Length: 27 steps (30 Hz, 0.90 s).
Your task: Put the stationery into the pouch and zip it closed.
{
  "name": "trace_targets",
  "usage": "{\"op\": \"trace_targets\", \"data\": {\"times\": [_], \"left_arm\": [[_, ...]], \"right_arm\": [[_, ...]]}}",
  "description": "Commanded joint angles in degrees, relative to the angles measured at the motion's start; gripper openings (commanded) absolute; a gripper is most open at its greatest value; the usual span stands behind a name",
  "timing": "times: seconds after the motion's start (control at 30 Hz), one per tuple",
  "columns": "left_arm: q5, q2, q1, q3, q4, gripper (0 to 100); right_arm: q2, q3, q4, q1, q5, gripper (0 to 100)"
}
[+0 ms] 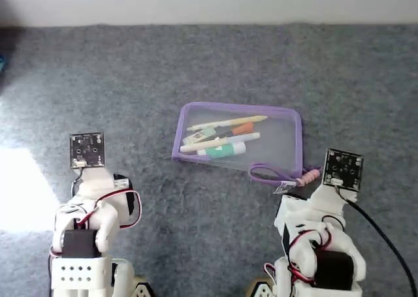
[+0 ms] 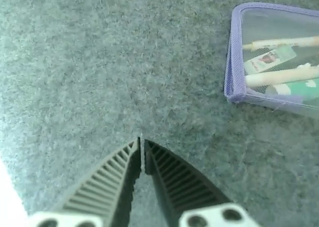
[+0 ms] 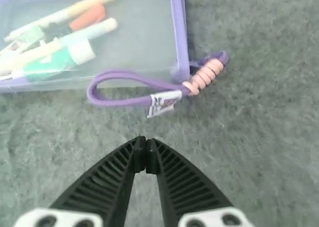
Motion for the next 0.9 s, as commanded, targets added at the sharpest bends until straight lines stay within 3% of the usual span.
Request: {"op": "trace_targets", "data": {"times": [0.0,0.27,0.37,0.53,0.77,0.87], "left_arm": [[-0.8,-0.6,0.4,4.3,-6.5,1],[-1.1,-0.6,0.4,18.5,-22.2,1],[-1.1,-0.6,0.4,18.6,-22.3,1],[-1.1,-0.6,0.1,18.6,-22.4,1],[-0.7,-0.6,0.0,18.6,-22.3,1],[-0.7,-0.6,0.0,18.6,-22.3,1]], "right_arm": [[-1.6,3.6,-5.7,0.4,-0.1,0.8],[-2.2,17.2,-15.8,0.4,-0.1,0.9],[-2.2,21.7,-17.4,0.0,2.1,0.9],[-2.3,27.4,-17.5,2.4,15.6,0.9],[-7.2,30.1,-17.7,2.9,15.9,0.9],[-10.1,29.9,-12.3,2.9,15.8,0.9]]}}
